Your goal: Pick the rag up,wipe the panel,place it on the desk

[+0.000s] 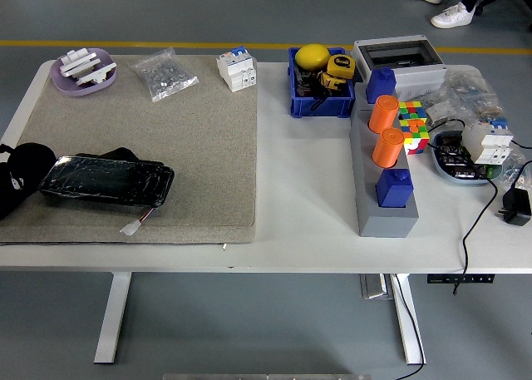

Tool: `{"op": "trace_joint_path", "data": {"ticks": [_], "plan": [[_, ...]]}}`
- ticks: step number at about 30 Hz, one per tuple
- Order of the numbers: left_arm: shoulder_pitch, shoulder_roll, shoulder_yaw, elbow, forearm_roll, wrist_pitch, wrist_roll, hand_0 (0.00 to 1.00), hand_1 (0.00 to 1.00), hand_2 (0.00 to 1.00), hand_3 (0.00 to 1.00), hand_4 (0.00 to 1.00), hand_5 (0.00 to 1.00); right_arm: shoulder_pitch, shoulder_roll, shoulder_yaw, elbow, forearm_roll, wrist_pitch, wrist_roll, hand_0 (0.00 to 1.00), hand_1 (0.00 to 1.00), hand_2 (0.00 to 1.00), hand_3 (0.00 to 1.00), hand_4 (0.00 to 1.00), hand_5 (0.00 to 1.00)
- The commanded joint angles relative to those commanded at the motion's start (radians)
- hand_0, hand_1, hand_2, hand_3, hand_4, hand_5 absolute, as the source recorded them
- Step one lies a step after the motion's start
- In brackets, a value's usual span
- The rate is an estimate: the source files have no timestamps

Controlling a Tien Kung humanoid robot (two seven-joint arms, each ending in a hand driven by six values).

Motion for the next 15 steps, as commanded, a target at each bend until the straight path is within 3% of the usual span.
{"op": "trace_joint_path", "data": {"ticks": [4,7,8,13,14,15], "plan": [[0.028,0.014,-0.042,-0.079,0.005,-0.019,0.013,0.76,0.801,0.786,0.638,0.854,0.016,-0.003,-0.001,0.001,0.0,0.001,0.0,0.0,0.807,0.685,0.705,0.674,0.998,0.729],[0.051,0.024,-0.078,-0.151,-0.039,-0.019,0.001,0.76,0.801,0.786,0.638,0.854,0.016,-0.004,-0.002,0.004,0.0,0.001,0.001,0.0,0.807,0.685,0.705,0.674,0.998,0.729],[0.054,0.025,-0.088,-0.165,-0.059,-0.016,-0.005,0.672,0.752,0.766,0.629,0.863,0.028,-0.004,-0.002,0.004,0.0,0.0,0.001,-0.001,0.806,0.686,0.705,0.673,0.998,0.728],[0.059,0.013,-0.127,-0.172,-0.231,-0.007,-0.094,0.672,0.752,0.766,0.629,0.863,0.028,-0.002,0.001,0.005,0.0,0.0,0.0,0.001,0.806,0.686,0.705,0.673,0.998,0.728],[0.059,0.012,-0.129,-0.169,-0.276,-0.008,-0.11,0.563,0.707,0.678,0.586,0.832,0.039,-0.002,0.001,0.005,0.0,0.0,-0.001,0.001,0.806,0.685,0.705,0.673,0.998,0.728],[0.059,0.003,-0.141,-0.153,-0.315,-0.022,-0.14,0.563,0.707,0.678,0.586,0.832,0.039,-0.001,0.002,0.003,-0.001,-0.001,0.0,0.0,0.806,0.685,0.705,0.673,0.998,0.728]]}}
